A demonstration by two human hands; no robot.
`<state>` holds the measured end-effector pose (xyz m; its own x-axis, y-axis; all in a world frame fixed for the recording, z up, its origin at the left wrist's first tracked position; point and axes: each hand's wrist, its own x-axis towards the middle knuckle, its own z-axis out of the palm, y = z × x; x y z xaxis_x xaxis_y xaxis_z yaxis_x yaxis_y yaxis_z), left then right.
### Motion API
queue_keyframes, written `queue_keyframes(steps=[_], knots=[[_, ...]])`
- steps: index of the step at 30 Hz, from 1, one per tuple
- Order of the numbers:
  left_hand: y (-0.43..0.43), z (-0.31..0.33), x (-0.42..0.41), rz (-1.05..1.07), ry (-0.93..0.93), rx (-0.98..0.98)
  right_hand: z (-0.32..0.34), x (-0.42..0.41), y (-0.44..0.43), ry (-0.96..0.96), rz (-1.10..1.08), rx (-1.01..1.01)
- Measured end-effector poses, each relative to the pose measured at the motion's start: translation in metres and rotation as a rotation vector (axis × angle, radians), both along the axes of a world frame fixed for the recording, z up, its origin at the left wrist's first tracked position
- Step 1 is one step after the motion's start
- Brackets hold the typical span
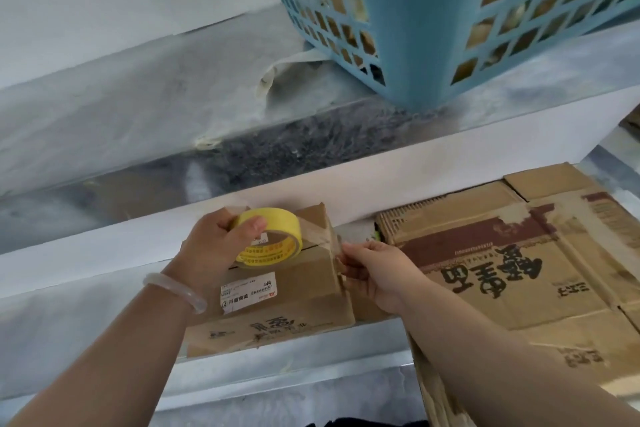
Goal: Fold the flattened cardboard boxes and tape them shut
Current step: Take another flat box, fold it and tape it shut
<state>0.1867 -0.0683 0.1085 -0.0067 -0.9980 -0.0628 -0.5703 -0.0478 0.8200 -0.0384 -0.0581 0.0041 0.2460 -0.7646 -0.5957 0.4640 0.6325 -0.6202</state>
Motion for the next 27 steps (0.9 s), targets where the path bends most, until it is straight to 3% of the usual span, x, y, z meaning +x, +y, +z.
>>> queue_keyframes(steps=[7,12,16,19,21,24,27], knots=[[-0.001,-0.002,-0.001,-0.023,0.021,0.008,-0.02,0.008,0.001,-0.084,0.05,0.136],[0.0,-0.002,-0.002,-0.039,0.039,-0.008,-0.035,0.011,0.001,-0.201,-0.008,0.111],[-0.001,-0.003,0.0,-0.025,0.02,-0.006,-0.045,0.011,0.009,-0.18,-0.047,0.109],[-0.002,-0.003,0.0,-0.022,-0.016,-0.022,-0.037,0.005,0.008,0.015,0.023,0.072],[-0.002,-0.003,0.0,-0.031,-0.022,-0.032,-0.026,0.002,0.005,0.288,0.068,-0.044],[-0.002,-0.001,0.001,-0.058,-0.019,-0.049,-0.002,0.0,0.005,0.716,-0.017,-0.424],[-0.003,0.002,0.0,-0.08,-0.049,-0.057,0.026,0.003,0.005,0.748,0.153,-0.792]])
